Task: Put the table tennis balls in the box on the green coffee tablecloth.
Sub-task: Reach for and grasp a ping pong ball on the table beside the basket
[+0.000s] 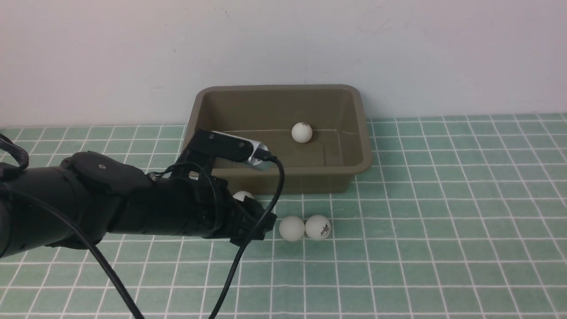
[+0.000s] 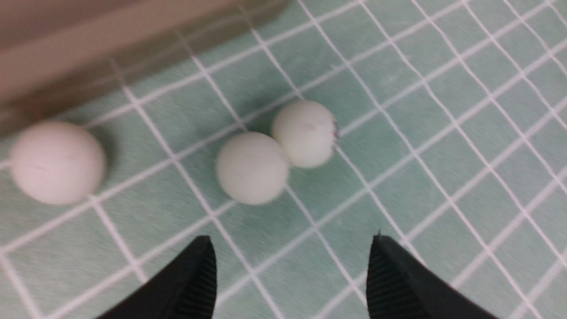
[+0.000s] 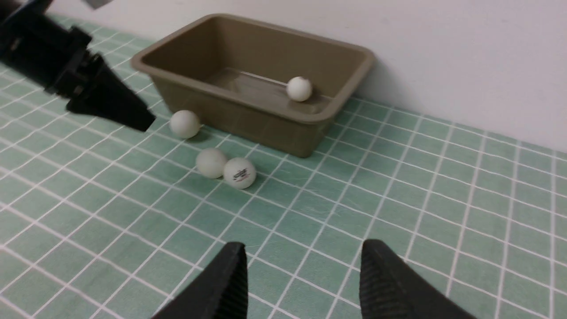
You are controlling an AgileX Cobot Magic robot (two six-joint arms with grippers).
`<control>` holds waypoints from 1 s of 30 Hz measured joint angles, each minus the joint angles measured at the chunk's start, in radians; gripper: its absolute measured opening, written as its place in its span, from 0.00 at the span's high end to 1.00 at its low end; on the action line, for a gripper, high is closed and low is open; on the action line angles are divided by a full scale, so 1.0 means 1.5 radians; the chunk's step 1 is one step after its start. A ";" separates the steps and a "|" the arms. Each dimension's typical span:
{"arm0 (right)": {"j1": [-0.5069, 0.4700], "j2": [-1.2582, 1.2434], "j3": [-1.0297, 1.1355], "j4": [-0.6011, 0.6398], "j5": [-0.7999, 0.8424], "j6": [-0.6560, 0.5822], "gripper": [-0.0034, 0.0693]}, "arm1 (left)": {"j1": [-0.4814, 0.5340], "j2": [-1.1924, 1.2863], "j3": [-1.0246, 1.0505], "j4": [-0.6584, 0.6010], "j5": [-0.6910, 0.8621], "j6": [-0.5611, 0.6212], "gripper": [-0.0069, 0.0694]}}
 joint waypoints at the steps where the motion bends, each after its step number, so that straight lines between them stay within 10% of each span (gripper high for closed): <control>1: 0.000 0.013 0.000 0.010 -0.007 -0.013 0.50 | 0.000 -0.001 0.000 0.000 -0.021 0.001 0.37; 30: 0.000 0.038 0.000 0.030 -0.043 -0.050 0.50 | 0.000 0.130 -0.004 -0.040 -0.193 0.001 0.18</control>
